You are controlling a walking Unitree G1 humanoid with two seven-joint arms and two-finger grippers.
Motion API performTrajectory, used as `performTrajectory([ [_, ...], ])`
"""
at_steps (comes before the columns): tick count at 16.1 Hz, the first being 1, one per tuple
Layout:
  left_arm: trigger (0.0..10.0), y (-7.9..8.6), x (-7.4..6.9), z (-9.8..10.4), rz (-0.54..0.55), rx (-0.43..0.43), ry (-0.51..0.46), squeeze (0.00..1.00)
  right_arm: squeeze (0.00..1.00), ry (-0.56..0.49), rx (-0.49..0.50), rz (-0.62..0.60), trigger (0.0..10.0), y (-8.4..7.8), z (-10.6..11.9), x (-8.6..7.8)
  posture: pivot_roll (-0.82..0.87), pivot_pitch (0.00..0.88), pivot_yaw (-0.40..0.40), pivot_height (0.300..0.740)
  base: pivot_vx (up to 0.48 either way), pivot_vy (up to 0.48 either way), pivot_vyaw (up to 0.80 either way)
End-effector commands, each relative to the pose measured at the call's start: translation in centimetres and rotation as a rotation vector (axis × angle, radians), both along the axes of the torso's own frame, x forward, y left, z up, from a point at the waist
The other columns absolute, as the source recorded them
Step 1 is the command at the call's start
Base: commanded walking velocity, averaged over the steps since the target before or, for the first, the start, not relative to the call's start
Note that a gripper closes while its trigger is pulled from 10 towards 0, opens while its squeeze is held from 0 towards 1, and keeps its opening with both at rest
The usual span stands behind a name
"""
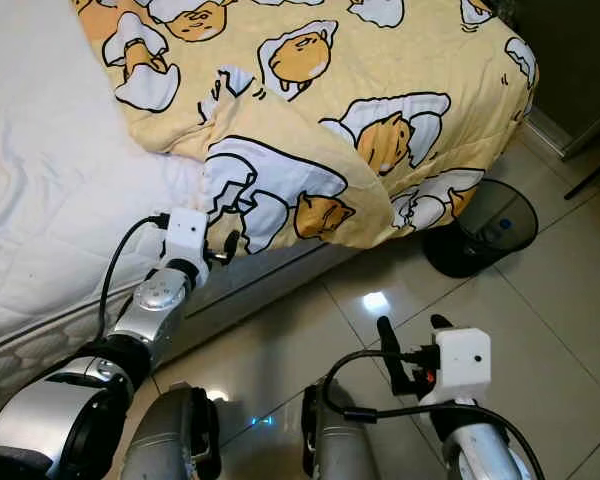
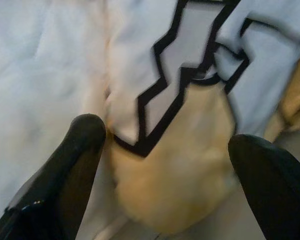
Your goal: Clean up the room
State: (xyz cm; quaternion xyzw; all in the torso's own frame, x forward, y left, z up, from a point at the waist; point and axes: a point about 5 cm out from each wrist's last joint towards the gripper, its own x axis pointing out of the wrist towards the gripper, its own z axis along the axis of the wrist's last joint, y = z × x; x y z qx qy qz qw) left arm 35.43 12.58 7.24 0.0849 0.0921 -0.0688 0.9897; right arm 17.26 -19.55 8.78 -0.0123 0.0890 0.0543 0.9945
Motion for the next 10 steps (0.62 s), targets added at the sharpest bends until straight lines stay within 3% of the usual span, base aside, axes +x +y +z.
performTrajectory([
  [1, 10.0, 0.0, -0.3, -0.8, 0.012, 0.038, 0.044, 0.00, 0.00, 0.027, -0.007, -0.002, 10.0, 0.0, -0.4, -0.3, -0.29, 0.296, -0.042, 0.669, 0.000, 0.000, 0.00],
  [3, 10.0, 0.1, -0.4, -1.4, 0.057, 0.035, 0.109, 0.00, 0.00, 0.034, -0.015, 0.018, 10.0, -0.1, -0.3, -0.3, -0.30, 0.297, -0.055, 0.669, 0.000, 0.000, 0.00],
  [5, 10.0, -0.4, 0.1, -0.9, 0.078, -0.036, 0.141, 0.00, 0.00, 0.033, -0.042, 0.016, 10.0, -0.9, 0.4, -0.7, -0.35, 0.299, -0.080, 0.669, 0.000, 0.000, 0.00],
  [8, 10.0, -0.8, 0.4, -0.4, 0.079, -0.064, 0.143, 0.00, 0.00, 0.038, -0.054, 0.013, 10.0, -1.2, 0.5, -1.0, -0.37, 0.298, -0.084, 0.669, 0.000, 0.000, 0.00],
  [10, 10.0, -2.5, 1.4, 1.4, 0.034, -0.237, 0.114, 0.00, 0.00, 0.045, -0.048, 0.009, 10.0, -0.8, 0.4, -1.3, -0.37, 0.301, -0.073, 0.669, 0.000, 0.000, 0.00],
])
